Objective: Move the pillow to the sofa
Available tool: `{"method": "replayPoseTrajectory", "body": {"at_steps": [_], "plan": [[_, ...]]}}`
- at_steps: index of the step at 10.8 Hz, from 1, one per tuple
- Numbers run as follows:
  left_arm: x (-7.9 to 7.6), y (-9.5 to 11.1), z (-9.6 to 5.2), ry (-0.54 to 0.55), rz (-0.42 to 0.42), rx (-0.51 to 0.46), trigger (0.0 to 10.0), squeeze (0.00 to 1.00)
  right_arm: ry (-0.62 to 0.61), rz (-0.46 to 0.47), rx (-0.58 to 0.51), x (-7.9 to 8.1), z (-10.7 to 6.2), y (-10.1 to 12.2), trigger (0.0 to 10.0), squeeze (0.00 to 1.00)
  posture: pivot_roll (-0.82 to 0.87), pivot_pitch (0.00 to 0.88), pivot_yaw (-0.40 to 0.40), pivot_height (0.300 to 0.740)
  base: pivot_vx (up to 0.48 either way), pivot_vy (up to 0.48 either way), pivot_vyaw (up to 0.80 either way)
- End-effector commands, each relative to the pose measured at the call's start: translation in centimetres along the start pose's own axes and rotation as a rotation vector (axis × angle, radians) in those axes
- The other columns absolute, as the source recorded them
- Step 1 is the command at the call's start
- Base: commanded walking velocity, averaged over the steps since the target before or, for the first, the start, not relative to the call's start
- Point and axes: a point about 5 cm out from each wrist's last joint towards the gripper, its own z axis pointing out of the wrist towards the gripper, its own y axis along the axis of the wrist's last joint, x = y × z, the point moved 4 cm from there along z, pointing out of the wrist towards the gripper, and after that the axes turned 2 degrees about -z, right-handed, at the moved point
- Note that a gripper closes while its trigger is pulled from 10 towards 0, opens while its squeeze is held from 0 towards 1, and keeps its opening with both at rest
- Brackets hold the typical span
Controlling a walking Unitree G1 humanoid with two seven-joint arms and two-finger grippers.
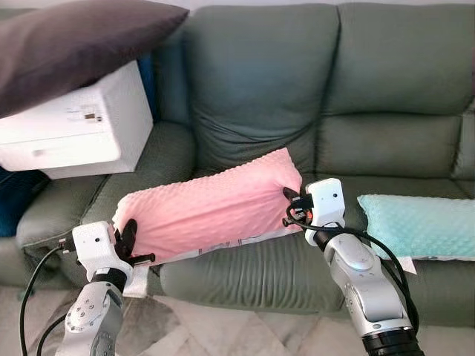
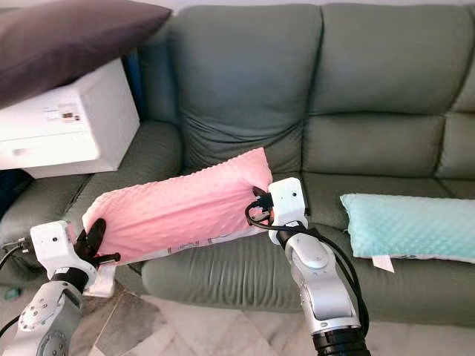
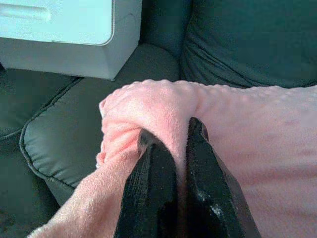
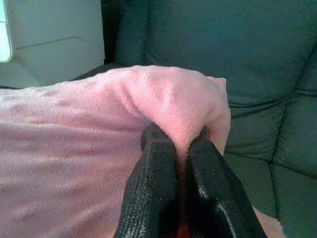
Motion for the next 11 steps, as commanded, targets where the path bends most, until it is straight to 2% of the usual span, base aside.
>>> {"method": "replayPoseTrajectory", "body": {"at_steps": [1,5,7,9,11], "plan": [[0.8,0.4,0.0,0.029,0.008,-0.013,10.0,0.00,-0.021,0.000,-0.023,-0.4,0.1,0.8,10.0,0.00,-0.20,0.019,0.073,0.740,0.000,0.000,-0.80],[0.3,0.2,0.1,0.001,-0.013,-0.002,10.0,0.00,-0.024,-0.007,-0.022,-0.3,0.0,0.7,10.0,0.00,-0.20,0.023,0.077,0.740,0.000,0.000,-0.80],[-1.3,-0.8,-0.4,-0.046,-0.016,0.029,10.0,0.00,-0.021,-0.012,-0.032,-0.2,-0.1,0.8,10.0,0.00,-0.20,0.025,0.082,0.740,0.000,0.000,0.00],[-1.3,-0.6,-0.4,-0.044,-0.024,0.021,10.0,0.00,-0.025,-0.011,-0.030,-0.2,-0.2,0.7,10.0,0.00,-0.20,0.027,0.083,0.740,0.000,0.000,0.00],[-1.2,-0.4,-0.2,-0.046,-0.019,0.013,10.0,0.00,-0.027,-0.011,-0.030,-0.2,-0.1,0.7,10.0,0.00,-0.20,0.028,0.082,0.740,0.311,0.000,0.00]]}}
